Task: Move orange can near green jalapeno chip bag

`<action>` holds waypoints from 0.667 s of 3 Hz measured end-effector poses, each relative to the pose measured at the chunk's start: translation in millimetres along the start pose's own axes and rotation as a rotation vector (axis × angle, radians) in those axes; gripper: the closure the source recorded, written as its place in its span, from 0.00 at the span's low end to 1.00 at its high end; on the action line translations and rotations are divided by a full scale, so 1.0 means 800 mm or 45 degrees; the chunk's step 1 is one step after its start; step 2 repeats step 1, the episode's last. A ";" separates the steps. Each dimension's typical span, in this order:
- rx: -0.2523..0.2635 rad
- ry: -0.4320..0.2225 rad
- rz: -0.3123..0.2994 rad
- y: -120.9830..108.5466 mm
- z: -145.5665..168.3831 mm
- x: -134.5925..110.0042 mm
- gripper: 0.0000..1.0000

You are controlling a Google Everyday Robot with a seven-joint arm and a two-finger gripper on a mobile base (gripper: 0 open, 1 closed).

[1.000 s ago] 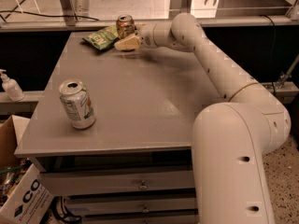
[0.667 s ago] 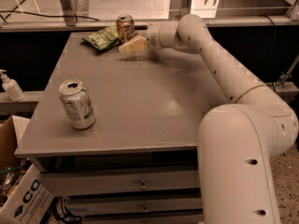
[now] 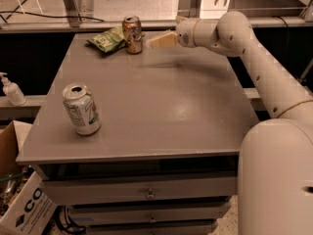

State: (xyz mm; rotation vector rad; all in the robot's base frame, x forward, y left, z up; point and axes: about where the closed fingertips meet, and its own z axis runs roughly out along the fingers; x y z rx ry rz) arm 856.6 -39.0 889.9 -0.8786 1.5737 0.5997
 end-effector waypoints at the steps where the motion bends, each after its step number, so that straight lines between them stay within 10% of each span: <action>1: 0.000 0.000 0.000 0.000 0.000 0.000 0.00; 2: 0.000 0.000 0.000 0.000 0.000 0.000 0.00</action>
Offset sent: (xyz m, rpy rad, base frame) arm 0.0000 0.0000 0.0000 0.0000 0.0000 0.0000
